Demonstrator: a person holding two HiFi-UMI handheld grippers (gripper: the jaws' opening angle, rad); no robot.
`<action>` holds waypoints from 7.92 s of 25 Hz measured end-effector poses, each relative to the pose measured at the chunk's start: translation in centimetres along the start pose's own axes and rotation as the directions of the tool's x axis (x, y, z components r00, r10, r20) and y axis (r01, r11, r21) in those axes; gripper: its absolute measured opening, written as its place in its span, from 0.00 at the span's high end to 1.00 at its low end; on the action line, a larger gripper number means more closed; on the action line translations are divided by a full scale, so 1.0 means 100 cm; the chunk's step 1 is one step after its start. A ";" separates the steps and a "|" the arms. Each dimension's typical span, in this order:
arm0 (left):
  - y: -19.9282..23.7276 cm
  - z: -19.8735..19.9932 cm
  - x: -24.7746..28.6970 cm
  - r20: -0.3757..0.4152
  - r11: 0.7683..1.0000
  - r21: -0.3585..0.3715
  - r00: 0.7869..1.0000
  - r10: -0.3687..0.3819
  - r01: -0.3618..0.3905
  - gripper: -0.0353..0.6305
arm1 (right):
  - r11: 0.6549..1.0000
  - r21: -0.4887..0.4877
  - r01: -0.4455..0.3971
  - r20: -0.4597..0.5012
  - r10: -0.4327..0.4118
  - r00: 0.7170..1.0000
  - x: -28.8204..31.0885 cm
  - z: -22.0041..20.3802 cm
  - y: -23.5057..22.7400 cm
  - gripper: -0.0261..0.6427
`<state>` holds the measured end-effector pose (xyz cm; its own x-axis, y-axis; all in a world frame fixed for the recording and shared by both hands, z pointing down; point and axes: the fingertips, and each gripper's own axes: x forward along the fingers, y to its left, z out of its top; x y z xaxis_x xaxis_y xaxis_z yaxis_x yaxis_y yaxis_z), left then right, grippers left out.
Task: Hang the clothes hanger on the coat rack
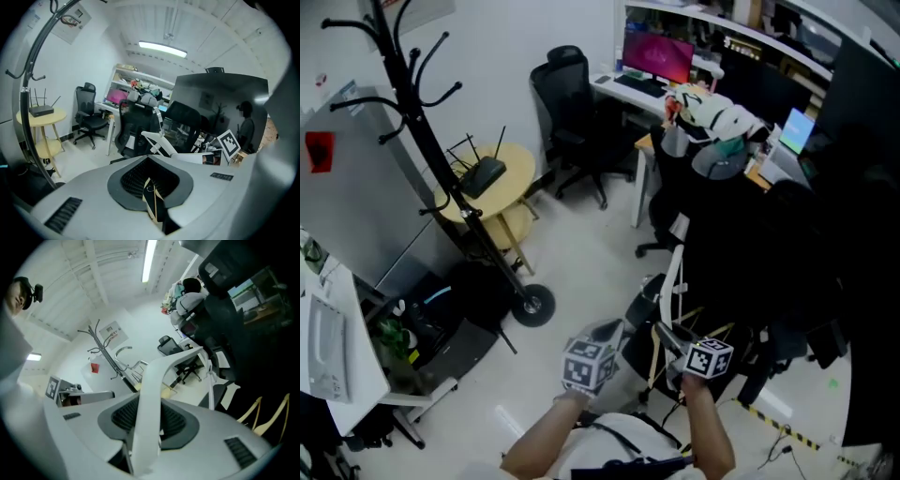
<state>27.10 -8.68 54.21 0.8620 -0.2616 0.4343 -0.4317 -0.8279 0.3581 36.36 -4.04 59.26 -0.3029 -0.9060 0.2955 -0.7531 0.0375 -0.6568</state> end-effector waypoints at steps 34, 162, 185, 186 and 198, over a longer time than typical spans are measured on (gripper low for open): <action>0.216 0.225 -0.258 0.403 0.973 0.000 0.891 0.210 -0.229 0.96 | 0.877 -0.157 -0.454 -0.069 0.449 0.891 0.238 0.167 0.339 0.76; 0.336 0.268 -0.267 0.430 0.893 -0.145 0.786 0.444 -0.425 0.96 | 0.797 0.228 -0.559 -0.161 0.597 0.786 0.505 0.213 0.412 0.50; 0.258 0.211 -0.268 0.486 0.956 -0.145 0.824 0.292 -0.254 0.96 | 0.931 -0.070 -0.358 0.031 0.360 0.932 0.309 0.186 0.338 0.44; 0.254 0.205 -0.267 0.484 0.958 -0.150 0.827 0.285 -0.243 0.96 | 0.942 -0.095 -0.321 0.036 0.326 0.945 0.296 0.179 0.331 0.47; 0.206 0.142 -0.247 0.422 0.956 -0.170 0.859 0.289 -0.238 0.96 | 0.962 -0.090 -0.259 0.088 0.267 0.960 0.193 0.090 0.285 0.97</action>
<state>0.67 -26.29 39.13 0.7282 -0.6733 0.1280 -0.6633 -0.6452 0.3792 14.30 -24.26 39.94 -0.4402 -0.8967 0.0476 -0.6986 0.3087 -0.6454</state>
